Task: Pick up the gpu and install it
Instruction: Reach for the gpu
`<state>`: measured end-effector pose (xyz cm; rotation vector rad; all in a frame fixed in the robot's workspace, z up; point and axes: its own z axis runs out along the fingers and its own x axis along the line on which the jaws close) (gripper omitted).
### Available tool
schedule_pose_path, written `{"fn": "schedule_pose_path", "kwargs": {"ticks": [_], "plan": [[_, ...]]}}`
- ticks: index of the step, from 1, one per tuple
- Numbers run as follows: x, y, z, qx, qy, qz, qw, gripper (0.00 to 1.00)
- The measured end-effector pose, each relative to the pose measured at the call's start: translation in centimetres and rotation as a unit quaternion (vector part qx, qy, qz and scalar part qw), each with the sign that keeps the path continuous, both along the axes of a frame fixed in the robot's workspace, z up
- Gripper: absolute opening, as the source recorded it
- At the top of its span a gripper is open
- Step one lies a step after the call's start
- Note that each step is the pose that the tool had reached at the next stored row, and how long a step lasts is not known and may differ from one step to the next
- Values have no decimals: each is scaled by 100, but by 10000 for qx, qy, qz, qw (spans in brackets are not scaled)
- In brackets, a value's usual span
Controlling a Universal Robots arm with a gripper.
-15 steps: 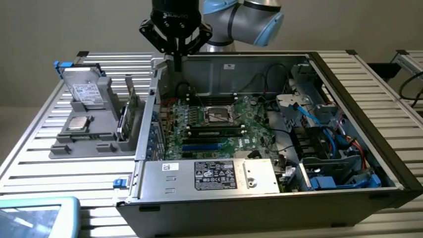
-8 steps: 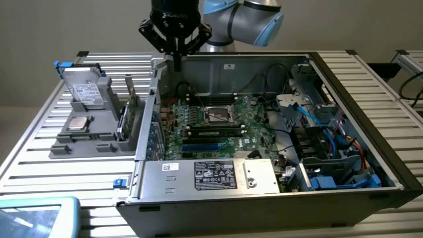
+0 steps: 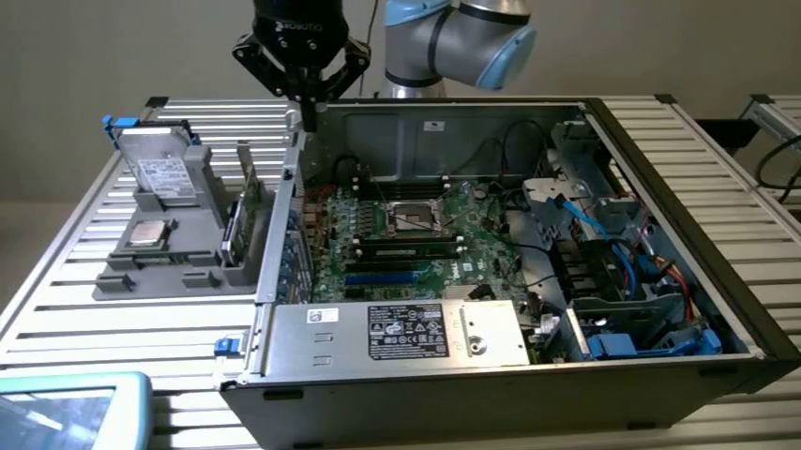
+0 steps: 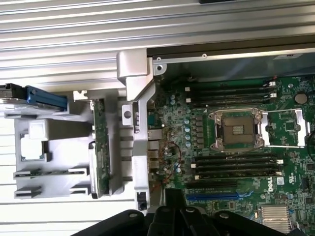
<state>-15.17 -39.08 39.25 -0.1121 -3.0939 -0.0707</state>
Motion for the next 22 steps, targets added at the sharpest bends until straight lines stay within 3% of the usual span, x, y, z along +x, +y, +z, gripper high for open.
{"fn": "schedule_pose_path", "kwargs": {"ticks": [1, 4, 6, 19, 22], "plan": [[-27, 7, -1, -1, -23, 0, 10000, 11], [-100, 27, -7, -3, -136, 0, 9999, 11], [-164, 39, -11, -4, -169, 0, 9999, 11], [-597, 105, -45, -3, -171, 28, 9998, 11], [-723, 107, -76, 44, -172, 48, 9998, 11]]}}
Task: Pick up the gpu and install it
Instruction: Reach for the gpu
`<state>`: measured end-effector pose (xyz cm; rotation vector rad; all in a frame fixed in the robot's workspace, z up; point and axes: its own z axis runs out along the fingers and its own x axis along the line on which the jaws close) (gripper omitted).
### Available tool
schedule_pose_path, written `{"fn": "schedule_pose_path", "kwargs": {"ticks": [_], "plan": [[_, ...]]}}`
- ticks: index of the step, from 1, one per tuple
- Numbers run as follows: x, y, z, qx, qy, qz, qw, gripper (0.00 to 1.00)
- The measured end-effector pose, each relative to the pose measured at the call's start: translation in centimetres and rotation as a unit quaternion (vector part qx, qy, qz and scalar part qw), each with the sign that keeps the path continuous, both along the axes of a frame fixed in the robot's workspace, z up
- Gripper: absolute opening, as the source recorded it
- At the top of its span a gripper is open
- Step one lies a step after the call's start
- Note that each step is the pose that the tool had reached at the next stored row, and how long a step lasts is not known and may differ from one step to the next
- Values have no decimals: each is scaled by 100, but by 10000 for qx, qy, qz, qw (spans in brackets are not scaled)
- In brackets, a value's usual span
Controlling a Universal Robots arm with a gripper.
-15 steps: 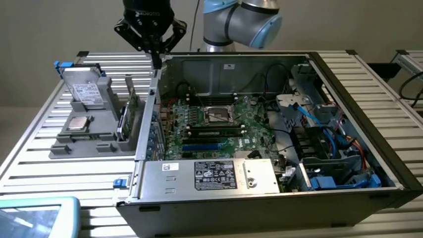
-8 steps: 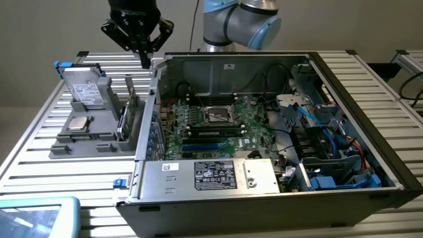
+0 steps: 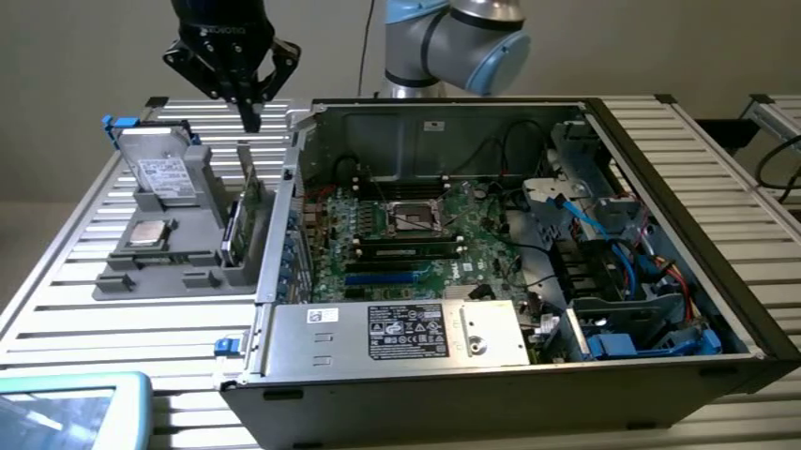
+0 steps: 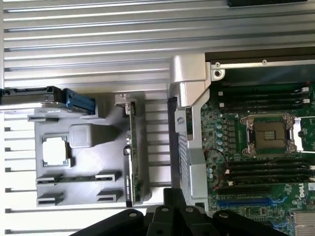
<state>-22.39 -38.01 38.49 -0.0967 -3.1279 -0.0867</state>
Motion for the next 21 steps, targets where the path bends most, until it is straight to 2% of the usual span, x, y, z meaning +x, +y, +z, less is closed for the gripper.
{"fn": "schedule_pose_path", "kwargs": {"ticks": [2, 4, 14, 21], "plan": [[-68, 0, -21, 45, 0, 24, 10000, 11], [-122, 1, -35, 64, 0, 56, 10000, 11], [-360, 23, -70, 101, 1, 211, 9997, 11], [-505, 57, -80, 107, 2, 318, 9994, 11]]}}
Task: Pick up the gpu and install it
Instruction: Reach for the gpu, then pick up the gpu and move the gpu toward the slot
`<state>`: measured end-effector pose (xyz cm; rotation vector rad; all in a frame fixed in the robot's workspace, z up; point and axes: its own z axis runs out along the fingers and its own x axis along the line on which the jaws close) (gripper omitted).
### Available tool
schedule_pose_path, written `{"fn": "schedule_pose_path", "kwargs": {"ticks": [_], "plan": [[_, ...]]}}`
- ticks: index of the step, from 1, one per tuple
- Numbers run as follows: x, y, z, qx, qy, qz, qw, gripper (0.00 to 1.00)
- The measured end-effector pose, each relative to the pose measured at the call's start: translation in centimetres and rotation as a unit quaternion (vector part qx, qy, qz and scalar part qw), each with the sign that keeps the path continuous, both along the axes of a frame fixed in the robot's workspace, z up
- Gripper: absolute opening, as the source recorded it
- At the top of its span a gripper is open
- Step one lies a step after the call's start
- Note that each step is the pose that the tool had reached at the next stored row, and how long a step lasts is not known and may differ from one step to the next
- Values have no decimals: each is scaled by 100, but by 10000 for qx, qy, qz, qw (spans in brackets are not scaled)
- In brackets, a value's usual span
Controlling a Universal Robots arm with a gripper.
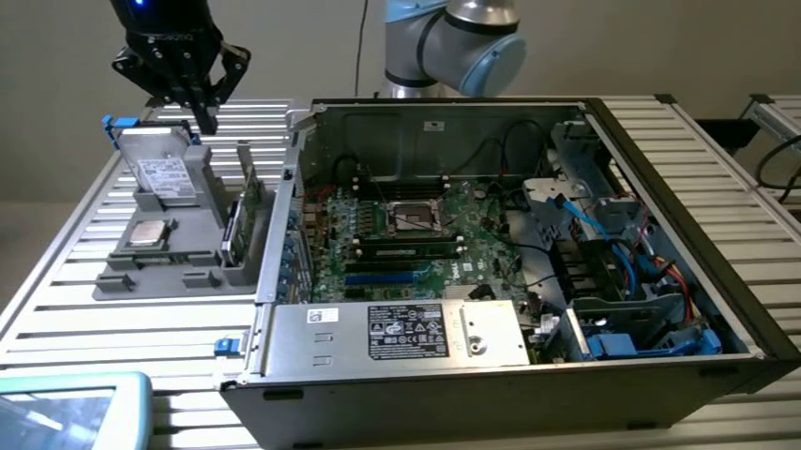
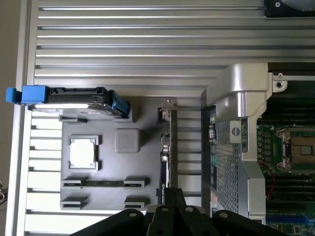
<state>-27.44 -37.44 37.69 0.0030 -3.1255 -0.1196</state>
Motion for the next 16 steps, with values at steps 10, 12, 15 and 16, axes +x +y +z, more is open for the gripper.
{"fn": "schedule_pose_path", "kwargs": {"ticks": [10, 12, 15, 16], "plan": [[-94, 57, -6, -4, 1, 178, 9998, 11], [-94, 58, -6, -3, 0, 178, 9998, 11], [-94, 58, -6, -3, 0, 178, 9998, 11], [-93, 58, -6, -4, 1, 177, 9998, 11]]}}
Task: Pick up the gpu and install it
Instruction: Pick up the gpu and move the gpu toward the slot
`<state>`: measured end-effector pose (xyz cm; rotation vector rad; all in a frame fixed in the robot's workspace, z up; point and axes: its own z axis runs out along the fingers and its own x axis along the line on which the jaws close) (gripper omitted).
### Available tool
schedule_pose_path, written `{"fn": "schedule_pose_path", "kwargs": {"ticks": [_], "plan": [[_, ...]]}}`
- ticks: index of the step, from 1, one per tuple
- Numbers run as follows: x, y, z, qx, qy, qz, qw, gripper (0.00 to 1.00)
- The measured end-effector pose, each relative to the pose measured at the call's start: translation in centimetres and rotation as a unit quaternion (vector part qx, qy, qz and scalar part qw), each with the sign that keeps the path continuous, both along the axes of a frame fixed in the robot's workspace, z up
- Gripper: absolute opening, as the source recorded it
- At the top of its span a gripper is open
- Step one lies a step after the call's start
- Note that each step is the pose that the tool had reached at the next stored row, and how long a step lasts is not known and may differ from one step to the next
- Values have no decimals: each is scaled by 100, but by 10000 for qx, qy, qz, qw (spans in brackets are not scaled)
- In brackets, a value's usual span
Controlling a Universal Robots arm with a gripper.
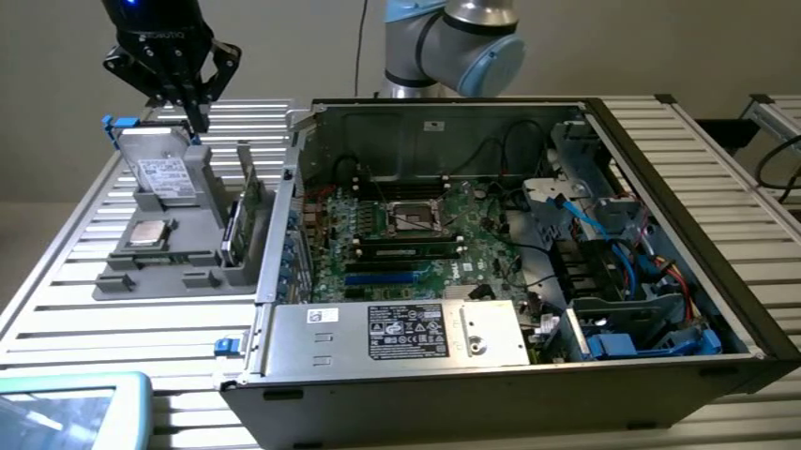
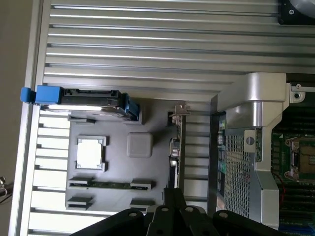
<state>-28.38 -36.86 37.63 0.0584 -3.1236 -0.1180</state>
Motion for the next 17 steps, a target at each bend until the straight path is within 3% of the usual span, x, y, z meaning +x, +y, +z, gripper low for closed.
{"fn": "schedule_pose_path", "kwargs": {"ticks": [10, 15, 16, 17], "plan": [[0, 0, 0, 0, 0, 0, 10000, 12], [-4, 0, -1, 0, 0, -1, 10000, 36], [-10, 1, -5, -19, -1, -5, 10000, 42], [-17, 1, -8, -59, 0, -10, 10000, 42]]}}
